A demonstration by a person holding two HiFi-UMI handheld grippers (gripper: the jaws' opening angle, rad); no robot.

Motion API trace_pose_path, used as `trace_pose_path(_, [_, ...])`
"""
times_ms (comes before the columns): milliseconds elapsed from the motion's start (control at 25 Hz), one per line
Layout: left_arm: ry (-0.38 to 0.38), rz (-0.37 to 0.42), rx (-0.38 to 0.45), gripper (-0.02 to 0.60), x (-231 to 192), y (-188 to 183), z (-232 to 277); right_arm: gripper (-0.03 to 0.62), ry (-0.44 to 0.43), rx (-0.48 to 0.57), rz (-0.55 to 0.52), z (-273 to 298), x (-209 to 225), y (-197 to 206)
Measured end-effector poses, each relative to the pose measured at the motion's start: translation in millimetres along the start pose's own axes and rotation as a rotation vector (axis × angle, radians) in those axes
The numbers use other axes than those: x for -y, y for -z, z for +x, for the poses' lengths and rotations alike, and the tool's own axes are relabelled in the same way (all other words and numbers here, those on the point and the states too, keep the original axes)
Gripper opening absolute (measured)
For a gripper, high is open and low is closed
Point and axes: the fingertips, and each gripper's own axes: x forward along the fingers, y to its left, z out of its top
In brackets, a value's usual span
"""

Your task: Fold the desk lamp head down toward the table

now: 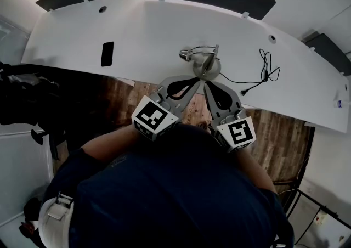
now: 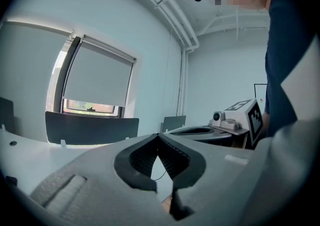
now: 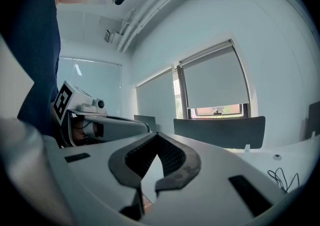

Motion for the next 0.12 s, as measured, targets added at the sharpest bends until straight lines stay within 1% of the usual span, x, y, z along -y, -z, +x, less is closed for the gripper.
trace_pose_path(120, [0.005, 0.004, -0.008, 0.006, 1.7, 1.8, -0.6, 0.011, 0.004, -0.007, -0.003, -0.9, 0.2, 1.7])
